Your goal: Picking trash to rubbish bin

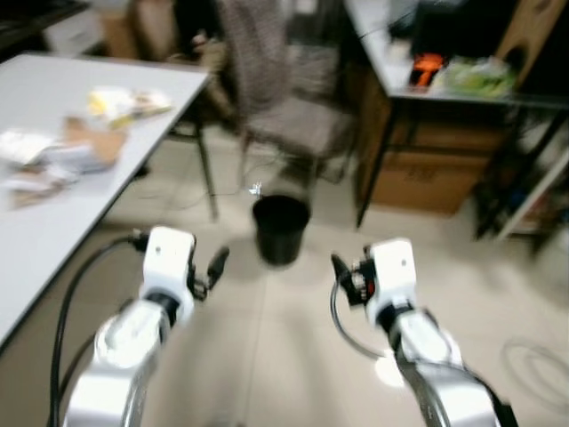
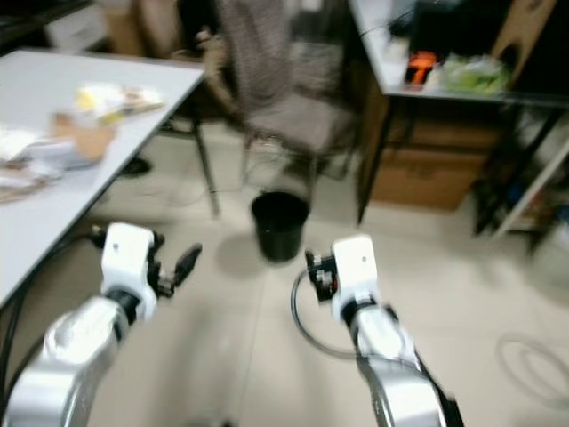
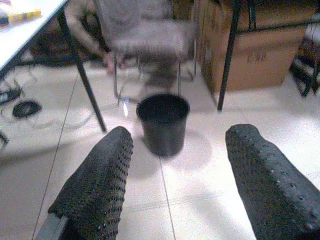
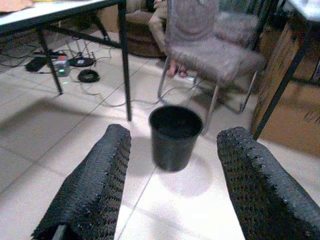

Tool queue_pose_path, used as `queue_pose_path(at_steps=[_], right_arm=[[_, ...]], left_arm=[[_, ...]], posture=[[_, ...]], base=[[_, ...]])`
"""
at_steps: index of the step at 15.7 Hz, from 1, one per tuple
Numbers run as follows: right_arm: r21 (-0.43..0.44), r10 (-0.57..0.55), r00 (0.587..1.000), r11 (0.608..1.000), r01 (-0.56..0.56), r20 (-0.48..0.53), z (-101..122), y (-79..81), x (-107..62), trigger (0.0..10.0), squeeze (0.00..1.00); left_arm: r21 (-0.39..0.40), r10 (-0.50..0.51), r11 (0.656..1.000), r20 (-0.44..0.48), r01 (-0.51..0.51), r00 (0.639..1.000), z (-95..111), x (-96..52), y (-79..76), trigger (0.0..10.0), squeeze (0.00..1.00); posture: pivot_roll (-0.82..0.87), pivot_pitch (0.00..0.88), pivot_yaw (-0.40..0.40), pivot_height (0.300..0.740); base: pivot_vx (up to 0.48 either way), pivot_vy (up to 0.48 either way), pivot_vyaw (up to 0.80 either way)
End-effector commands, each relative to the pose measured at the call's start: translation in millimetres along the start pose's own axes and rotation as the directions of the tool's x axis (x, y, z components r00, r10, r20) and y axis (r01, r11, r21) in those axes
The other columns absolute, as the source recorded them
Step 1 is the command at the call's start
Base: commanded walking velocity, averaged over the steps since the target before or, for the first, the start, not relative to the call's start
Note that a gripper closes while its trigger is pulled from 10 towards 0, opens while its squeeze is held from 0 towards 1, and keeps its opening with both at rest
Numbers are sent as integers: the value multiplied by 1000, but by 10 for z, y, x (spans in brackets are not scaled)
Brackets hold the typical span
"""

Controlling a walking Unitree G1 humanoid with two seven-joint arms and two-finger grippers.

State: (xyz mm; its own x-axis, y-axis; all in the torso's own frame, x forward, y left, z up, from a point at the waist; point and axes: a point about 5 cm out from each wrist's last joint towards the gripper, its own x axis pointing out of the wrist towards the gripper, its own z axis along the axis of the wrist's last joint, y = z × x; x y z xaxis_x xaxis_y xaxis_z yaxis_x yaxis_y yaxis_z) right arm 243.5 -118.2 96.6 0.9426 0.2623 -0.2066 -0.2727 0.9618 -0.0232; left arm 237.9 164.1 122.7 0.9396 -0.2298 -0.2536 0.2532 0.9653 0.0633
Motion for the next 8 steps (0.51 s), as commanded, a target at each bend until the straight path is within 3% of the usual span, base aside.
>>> queue_pose_path(at_steps=[1,8], right_arm=[[3,-37,999,999,37,21,21,-57,-2,10000,0],[23,-29,998,999,28,58,19,-49,19,10000,0]], left_arm=[[9,8,1000,13,-8,1000,43,-12,21,10000,0],[-1,63,998,18,-63,998,-8,-109,90,10000,0]], posture=[[6,0,-9,740],[18,1,-24,740]], base=[[-304,0,0],[-307,0,0]])
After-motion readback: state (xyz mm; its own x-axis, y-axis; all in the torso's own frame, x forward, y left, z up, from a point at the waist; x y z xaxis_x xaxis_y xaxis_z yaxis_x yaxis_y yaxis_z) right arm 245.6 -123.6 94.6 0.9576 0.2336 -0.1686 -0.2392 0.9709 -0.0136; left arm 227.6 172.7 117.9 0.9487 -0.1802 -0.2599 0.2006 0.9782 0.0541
